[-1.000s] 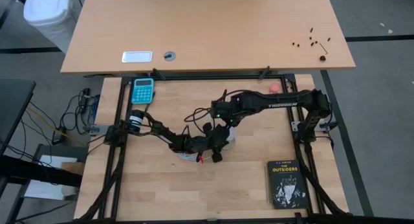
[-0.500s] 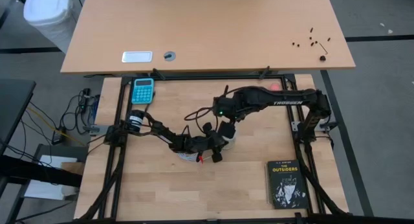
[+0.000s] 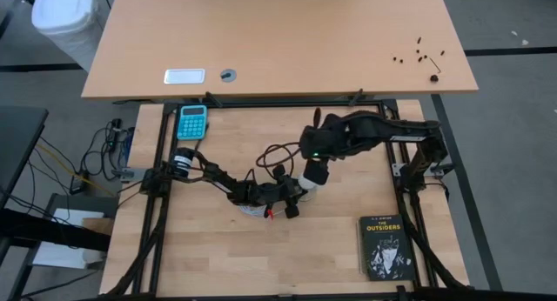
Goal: Screw lightbulb
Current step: Insert the lightbulb into the lamp
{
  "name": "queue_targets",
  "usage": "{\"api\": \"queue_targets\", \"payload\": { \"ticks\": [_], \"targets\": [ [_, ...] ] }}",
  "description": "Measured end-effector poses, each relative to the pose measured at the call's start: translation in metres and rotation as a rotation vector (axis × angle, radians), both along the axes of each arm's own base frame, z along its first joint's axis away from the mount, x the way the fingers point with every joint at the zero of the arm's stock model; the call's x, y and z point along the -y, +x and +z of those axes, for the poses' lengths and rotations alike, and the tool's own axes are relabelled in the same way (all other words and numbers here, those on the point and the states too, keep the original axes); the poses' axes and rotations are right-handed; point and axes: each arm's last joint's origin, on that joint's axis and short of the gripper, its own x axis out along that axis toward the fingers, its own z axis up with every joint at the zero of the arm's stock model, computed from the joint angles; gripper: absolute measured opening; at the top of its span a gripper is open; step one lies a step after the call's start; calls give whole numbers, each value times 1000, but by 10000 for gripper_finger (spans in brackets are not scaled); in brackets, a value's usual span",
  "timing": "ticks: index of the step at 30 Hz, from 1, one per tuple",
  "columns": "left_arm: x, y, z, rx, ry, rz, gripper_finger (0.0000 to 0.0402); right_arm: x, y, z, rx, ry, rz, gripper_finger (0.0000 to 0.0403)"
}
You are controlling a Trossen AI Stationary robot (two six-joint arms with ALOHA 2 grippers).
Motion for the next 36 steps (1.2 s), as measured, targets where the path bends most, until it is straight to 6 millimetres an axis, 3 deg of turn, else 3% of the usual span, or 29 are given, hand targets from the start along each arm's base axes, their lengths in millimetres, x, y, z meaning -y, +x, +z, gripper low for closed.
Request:
{"api": "queue_targets", "payload": {
  "ticks": [3, 6, 13, 19, 22, 30, 36],
  "targets": [
    [0, 0, 0, 0, 0, 0, 195, -8, -4, 10, 30, -15, 57, 316],
    [0, 0, 0, 0, -1, -3, 195, -20, -4, 8, -9, -60, 197, 316],
    [0, 0, 0, -3, -1, -23, 195, -43, -4, -16, -195, -178, 568, 316],
    [2, 1, 0, -11, 7, -83, 195, -54, -2, -50, -397, -259, 972, 316],
    [3, 1, 0, -17, 17, -133, 195, -60, -1, -63, -440, -277, 1058, 316],
    [7, 2, 0, -28, 19, -316, 195, -79, -1, -68, -442, -359, 1346, 312],
    [4, 2, 0, -22, -14, -423, 195, -84, 0, -79, -435, -310, 1508, 312]
  ]
}}
